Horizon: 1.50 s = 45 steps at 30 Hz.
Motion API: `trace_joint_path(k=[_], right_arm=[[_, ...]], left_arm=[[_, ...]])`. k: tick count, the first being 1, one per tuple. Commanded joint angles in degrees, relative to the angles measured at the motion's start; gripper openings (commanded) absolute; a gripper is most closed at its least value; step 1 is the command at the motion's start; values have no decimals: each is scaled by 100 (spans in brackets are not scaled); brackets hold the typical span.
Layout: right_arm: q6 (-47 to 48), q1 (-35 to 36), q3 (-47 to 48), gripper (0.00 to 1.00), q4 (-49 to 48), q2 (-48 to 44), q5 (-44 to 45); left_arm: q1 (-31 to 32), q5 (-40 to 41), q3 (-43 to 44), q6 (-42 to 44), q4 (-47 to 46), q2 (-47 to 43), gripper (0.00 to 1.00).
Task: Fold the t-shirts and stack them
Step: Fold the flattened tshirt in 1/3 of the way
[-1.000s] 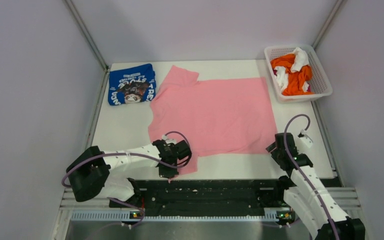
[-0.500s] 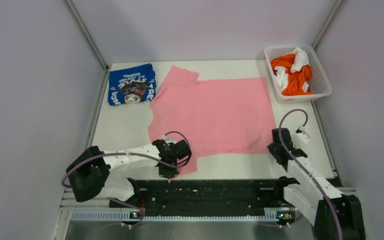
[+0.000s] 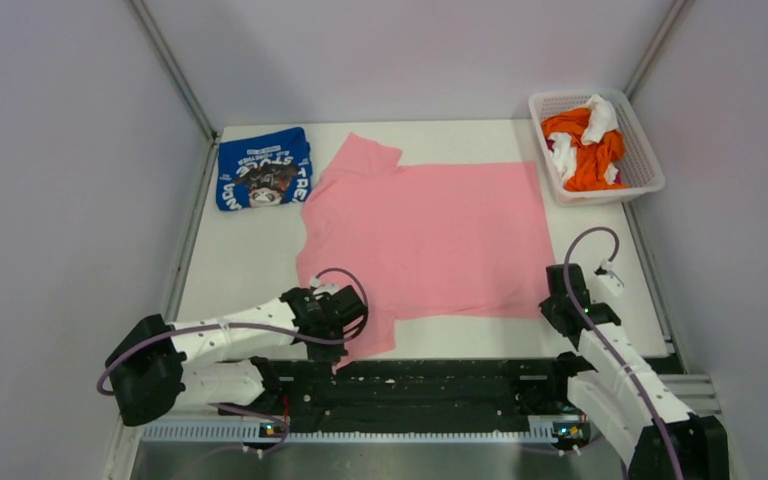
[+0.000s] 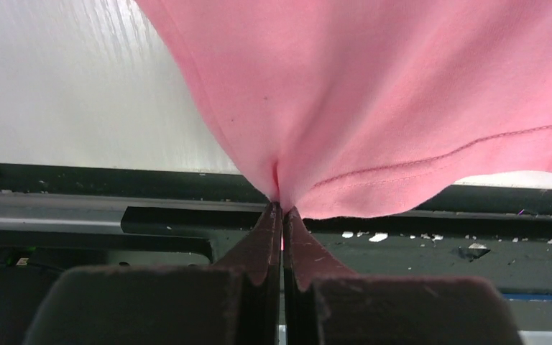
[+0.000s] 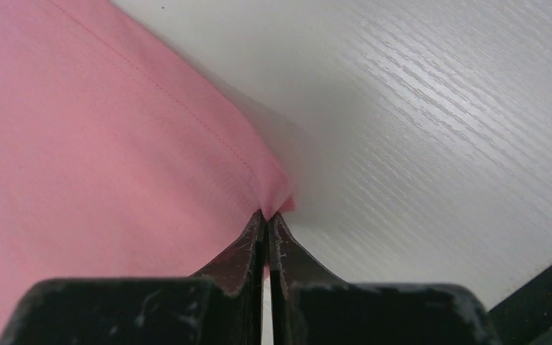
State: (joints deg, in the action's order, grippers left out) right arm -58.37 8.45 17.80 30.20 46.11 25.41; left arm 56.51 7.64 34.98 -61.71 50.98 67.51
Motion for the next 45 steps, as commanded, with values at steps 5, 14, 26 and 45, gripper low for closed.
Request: trace_joint_path(k=[5,14,26,45], right_arm=[[-101,115,376,0,1187,-677,-3],[23,317,492,0,618,-267,-105],[517,316,1611,0,268,796,-209],[1299,72,3653,0,-219,2961,-165]], left_arm=[[30,-398,-396,-323,161,-594,0],[-16,-366,-34,226,-1048,-476,0],[-1754,-982,1054,1442,-1503,-105,0],[-3862,-1326,3680,2727,-1207,1701,0]])
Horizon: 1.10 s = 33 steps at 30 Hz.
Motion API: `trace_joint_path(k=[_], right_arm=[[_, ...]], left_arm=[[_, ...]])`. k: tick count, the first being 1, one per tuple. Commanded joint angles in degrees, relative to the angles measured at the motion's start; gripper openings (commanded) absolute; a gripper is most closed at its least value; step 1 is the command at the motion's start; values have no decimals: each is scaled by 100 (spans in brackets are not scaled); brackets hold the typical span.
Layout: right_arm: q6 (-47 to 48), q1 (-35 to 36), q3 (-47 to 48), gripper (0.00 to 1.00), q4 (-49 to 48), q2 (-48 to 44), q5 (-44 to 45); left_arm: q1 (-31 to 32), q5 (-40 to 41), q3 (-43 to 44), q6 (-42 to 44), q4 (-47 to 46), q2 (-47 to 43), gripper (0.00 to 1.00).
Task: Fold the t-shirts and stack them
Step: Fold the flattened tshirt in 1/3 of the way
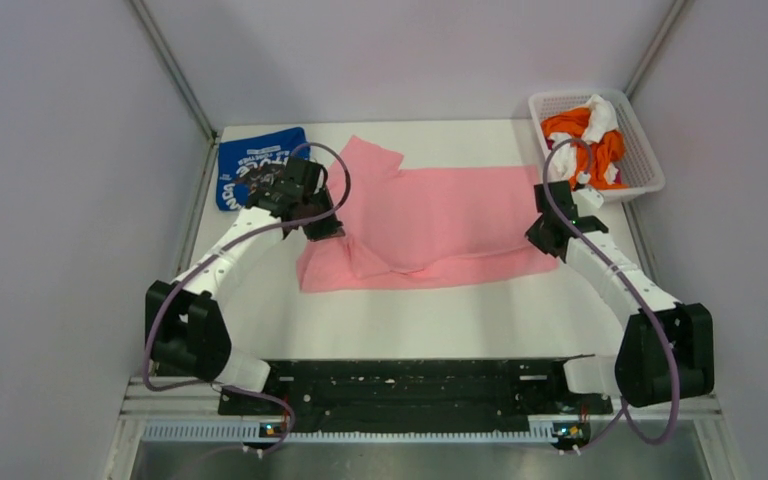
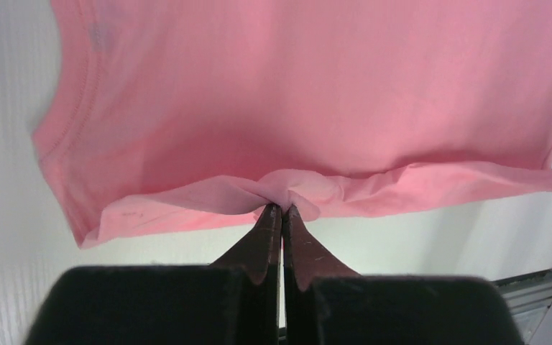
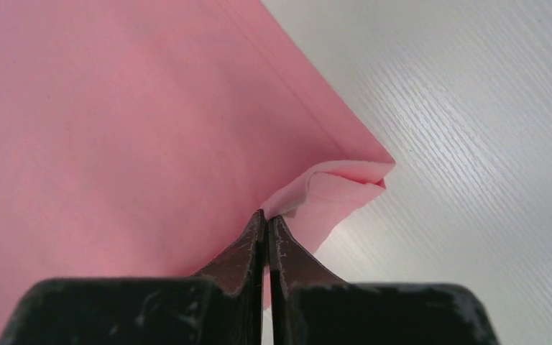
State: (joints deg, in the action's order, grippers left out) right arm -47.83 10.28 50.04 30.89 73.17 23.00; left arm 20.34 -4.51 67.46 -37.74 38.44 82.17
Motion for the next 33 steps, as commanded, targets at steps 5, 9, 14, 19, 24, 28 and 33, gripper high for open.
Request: trace_joint_path(k=[5,9,14,19,24,28,33], right_arm=[[397,-173,738,0,-459,649,22],[488,-207,919,0,-536,894,20],[544,-263,963,0,-766,1087,20],[515,-349,880,0,-1161,1245,129],[538,-466,1098,13,-1312,1744,93],[763,-518,1319,15,-1619,2094,226],[966,-507,1456,66,-1525,2004,-41]], left_arm=[[-460,-193,839,528,80,672,0],[-640,-198,1080,627,81,978,0],[-771,-253,1431,799,44,1381,0],[-839,-282,1916,846,169,1996,0],[-945,21,2434,763,287,2563,13],[-1089,145,2911,605,60,3087,60],[-1198,-267,3843,607,600,3458,99]])
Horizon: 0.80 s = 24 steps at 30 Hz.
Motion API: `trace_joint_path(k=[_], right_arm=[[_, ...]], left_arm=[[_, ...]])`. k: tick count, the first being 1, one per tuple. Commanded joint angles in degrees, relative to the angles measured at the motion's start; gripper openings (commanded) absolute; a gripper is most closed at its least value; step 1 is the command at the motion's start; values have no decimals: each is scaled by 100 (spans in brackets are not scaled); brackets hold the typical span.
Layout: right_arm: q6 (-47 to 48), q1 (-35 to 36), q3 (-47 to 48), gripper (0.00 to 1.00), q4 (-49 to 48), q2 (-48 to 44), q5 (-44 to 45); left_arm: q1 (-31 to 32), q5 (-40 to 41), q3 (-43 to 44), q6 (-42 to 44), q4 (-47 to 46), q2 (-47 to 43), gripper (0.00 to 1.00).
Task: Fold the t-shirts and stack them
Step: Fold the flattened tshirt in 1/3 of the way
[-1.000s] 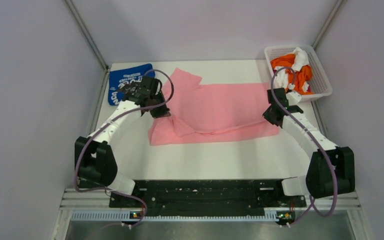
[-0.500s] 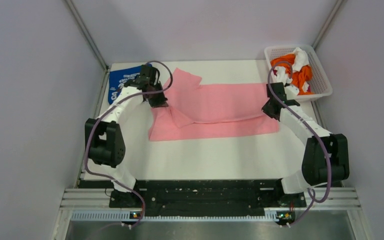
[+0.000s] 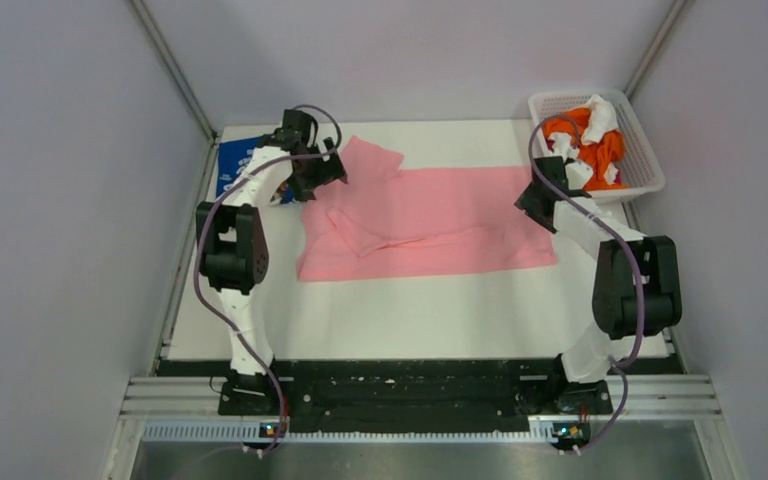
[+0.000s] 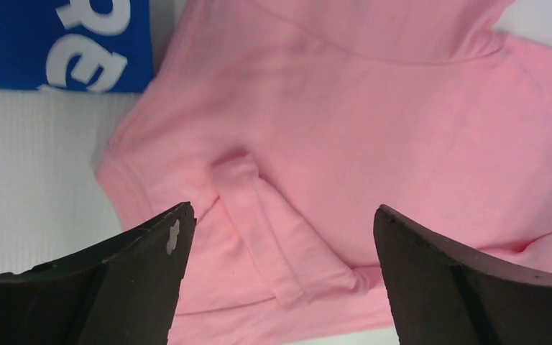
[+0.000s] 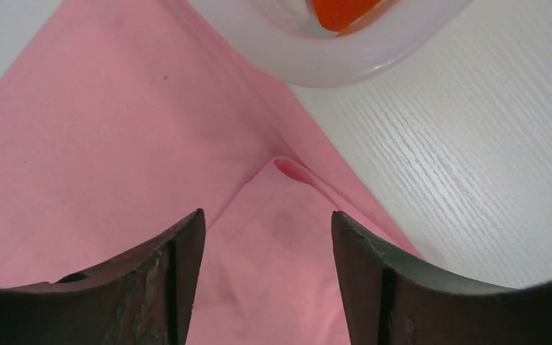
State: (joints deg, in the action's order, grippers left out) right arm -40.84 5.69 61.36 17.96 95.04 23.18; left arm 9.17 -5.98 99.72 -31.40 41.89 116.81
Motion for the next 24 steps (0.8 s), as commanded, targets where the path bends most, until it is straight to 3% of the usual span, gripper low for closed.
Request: trace_joint_path(k=[1,4,8,10,13,18,24], right_arm=[[319,-32,256,73,-231,-302,-130],[356,162,-137,89,-240,-736,-168],[290,722,-832,92,-654,-1209,-331],[154,870,-1130,92,-1048,-1150,-739],[148,1063,-1214,93,-1456,-799,-1252],[233,1343,-1341,94,-1710,-332,-1181],[-335,1439,-2398,94,-1744,-819,-1052]], left_arm=[[-82,-108,452,-25,222,-162,99],[-69,-288,-576,-50,-276,-939,99],[-56,-1267,-2448,-375,-1414,-1953,99],[-43,-1813,-3192,-614,-1963,-2048,99],[-14,-2154,-3598,-773,-2219,-1907,99],[-20,-1931,-4356,-795,-2544,-1896,99],[-29,-1434,-5049,-681,-2418,-2045,99]])
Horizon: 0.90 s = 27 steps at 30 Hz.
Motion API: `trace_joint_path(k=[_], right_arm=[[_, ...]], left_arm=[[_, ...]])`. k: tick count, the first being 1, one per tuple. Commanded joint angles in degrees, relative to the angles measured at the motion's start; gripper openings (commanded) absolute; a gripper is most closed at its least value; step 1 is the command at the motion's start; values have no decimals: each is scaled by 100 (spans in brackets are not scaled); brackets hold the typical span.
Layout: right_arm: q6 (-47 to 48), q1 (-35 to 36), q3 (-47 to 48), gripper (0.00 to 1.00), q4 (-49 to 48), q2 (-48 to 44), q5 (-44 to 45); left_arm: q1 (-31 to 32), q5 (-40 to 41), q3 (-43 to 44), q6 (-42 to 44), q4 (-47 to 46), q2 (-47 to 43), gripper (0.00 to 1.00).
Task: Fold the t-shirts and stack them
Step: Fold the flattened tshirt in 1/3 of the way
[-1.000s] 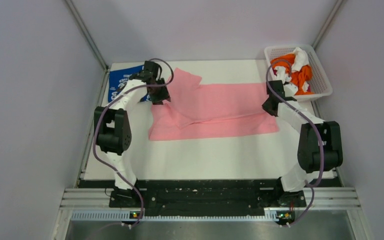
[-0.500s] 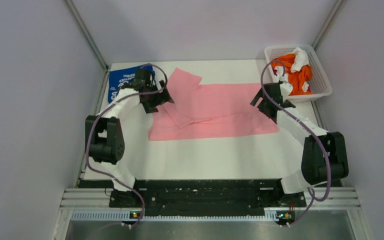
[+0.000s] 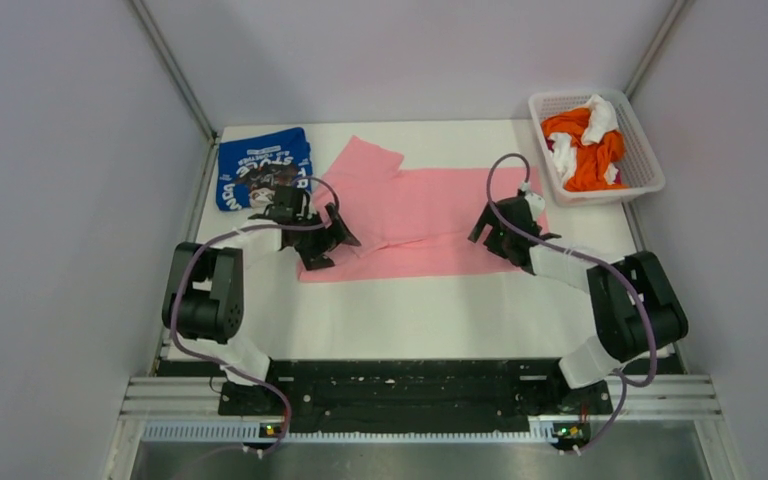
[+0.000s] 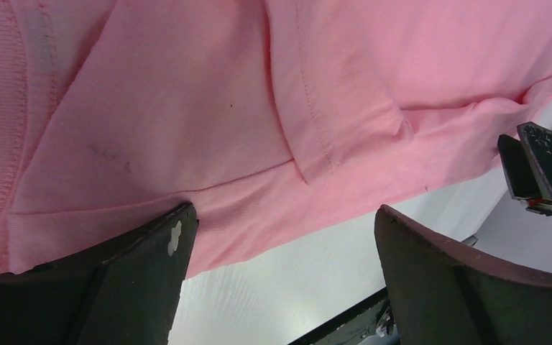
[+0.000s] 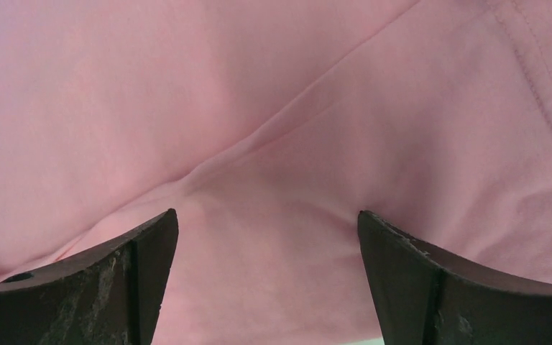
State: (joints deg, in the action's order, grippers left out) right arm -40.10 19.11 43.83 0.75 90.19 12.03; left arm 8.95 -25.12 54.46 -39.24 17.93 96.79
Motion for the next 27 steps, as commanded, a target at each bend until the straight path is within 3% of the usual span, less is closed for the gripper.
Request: trace_joint_path(k=[1,9,13,17,21,27], right_arm=[[-502,107,-860,94,13,-495,45],[-800,821,-1960,94,1262,-2222,12],[-945,1649,-1909,94,2027,-3019,196],[-774,1830,-1743,94,2060,-3424,66],[-377,1828,-1544,95,1771,-3446,97],[-96,1836,-1400,95,1567,-3249,155]], left_arm=[[-7,524,-697,95,-54,-141,99],[-1,1646,-2094,-173,743,-1844,99],[9,1540,-2670,-303,1122,-2996,99],[28,1362,-2630,-269,1461,-3914,99],[36,914,-2316,-207,1297,-4214,99],[109,531,-2004,-316,573,-3640,99]])
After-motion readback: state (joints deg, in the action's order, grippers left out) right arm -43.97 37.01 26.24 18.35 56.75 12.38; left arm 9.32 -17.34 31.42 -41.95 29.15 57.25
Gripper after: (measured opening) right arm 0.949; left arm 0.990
